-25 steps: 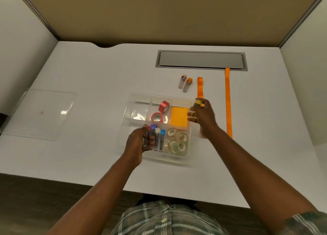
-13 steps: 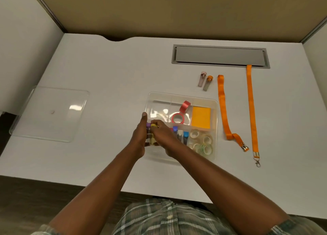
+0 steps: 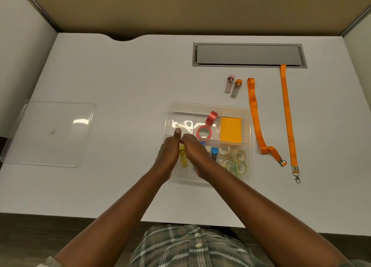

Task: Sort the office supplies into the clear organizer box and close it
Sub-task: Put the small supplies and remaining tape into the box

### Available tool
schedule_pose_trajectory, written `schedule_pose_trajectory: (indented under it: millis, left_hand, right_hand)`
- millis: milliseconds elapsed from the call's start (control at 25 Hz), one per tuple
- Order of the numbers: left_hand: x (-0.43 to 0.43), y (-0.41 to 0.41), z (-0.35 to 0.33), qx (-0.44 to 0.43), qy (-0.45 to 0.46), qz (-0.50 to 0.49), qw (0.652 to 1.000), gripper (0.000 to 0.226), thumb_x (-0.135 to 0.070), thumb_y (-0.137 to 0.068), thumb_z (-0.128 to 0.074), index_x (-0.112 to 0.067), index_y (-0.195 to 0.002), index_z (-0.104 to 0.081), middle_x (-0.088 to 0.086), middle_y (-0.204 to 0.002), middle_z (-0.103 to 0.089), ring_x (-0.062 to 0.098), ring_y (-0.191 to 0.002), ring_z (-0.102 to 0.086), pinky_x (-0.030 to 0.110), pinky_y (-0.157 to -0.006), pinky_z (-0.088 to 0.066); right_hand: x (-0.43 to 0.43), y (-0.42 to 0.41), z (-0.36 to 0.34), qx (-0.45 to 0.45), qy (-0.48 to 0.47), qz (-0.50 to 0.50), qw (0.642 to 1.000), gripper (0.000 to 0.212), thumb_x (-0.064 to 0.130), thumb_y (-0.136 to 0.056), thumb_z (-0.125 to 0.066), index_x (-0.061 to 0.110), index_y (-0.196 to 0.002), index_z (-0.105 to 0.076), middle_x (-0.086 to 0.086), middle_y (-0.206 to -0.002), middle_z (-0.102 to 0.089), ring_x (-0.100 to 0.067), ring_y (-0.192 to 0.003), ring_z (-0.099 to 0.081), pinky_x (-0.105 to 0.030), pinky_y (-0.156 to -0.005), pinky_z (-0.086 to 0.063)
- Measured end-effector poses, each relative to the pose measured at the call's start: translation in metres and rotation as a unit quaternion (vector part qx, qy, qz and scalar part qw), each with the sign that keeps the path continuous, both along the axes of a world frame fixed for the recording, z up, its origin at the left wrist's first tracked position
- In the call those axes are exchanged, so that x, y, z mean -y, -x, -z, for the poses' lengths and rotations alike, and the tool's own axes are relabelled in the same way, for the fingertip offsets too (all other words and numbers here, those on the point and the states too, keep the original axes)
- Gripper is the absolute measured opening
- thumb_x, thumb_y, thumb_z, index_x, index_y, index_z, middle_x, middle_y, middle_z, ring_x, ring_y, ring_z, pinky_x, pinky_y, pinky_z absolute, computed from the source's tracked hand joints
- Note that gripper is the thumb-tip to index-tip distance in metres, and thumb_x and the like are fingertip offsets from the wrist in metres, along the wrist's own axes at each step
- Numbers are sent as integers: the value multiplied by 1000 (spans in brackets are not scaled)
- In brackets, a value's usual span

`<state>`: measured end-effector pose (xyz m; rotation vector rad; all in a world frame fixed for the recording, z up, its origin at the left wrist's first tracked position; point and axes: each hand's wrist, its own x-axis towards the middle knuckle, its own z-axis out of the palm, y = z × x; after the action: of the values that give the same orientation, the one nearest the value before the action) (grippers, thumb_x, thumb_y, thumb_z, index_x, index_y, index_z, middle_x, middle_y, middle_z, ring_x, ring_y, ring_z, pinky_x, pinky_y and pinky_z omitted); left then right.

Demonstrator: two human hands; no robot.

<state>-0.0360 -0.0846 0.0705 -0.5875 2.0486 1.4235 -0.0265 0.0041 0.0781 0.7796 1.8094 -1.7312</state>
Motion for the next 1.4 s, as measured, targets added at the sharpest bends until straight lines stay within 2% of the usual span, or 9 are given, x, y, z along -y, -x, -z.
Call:
schedule_pose_trajectory:
  millis: [120,280,440,600,720,960,1200,1320,1400]
  left_hand:
    - [-10,6,4,-71,86,33,993,68,-75,-90,-30,-26,-132,-52,0,-137,-53,21,-120,-52,45,-102,-44]
    - [-42,28,8,-162,136,49,976,55,-65,-92,-44,-21,-122,-58,2,-126,-58,20,-114,-56,43,-97,-49]
    - [-83,56,18,-245,142,117,952,46,-55,-92,-54,-19,-119,-59,4,-121,-59,20,-110,-56,35,-92,-47]
    - [-140,93,24,-342,202,220,891,44,-50,-90,-60,-17,-120,-59,7,-119,-58,21,-109,-54,36,-89,-44]
    - [-178,127,37,-377,245,284,847,46,-48,-89,-62,-13,-120,-60,9,-117,-59,23,-106,-57,36,-87,-45]
    - [-228,183,71,-335,361,305,815,58,-49,-89,-59,-9,-130,-51,15,-122,-53,30,-107,-56,40,-88,-51]
    - [-251,199,92,-297,386,271,830,53,-41,-91,-61,-9,-132,-51,14,-128,-50,29,-114,-54,34,-89,-50]
    - [-254,200,91,-297,340,247,857,42,-37,-88,-65,-9,-119,-60,13,-119,-55,27,-105,-58,33,-83,-52]
    - [-257,194,81,-306,276,229,882,40,-41,-85,-68,-11,-111,-66,14,-111,-58,26,-95,-62,31,-75,-52]
  right_hand:
    - [-31,-1,-2,-88,-82,18,993,36,36,-101,-45,21,-132,-53,1,-135,-56,-16,-119,-52,-38,-102,-46]
    - [-95,-7,13,-180,-289,27,940,36,35,-97,-57,19,-129,-57,-1,-135,-57,-17,-121,-53,-23,-95,-38]
    - [-151,-29,41,-225,-411,-2,884,51,34,-94,-62,10,-138,-50,-12,-139,-54,-29,-129,-50,-39,-104,-44]
    - [-181,-50,58,-175,-400,-13,900,65,54,-98,-41,15,-149,-37,-11,-157,-37,-28,-145,-33,-47,-115,-35]
    - [-204,-61,69,-158,-413,-35,896,69,60,-97,-31,15,-147,-42,-10,-158,-35,-27,-147,-31,-47,-117,-32]
    - [-235,-72,76,-166,-396,-28,903,65,63,-95,-32,19,-137,-54,-7,-153,-42,-23,-142,-37,-45,-111,-40]
    - [-257,-63,68,-208,-361,18,909,58,60,-93,-39,17,-126,-62,-7,-140,-54,-22,-131,-48,-38,-103,-47]
    - [-264,-42,58,-237,-332,49,912,43,46,-95,-54,15,-123,-63,-4,-129,-60,-20,-123,-55,-40,-99,-51]
    - [-266,-14,49,-188,-271,103,938,36,39,-96,-60,19,-125,-61,-1,-129,-62,-17,-119,-58,-37,-97,-52]
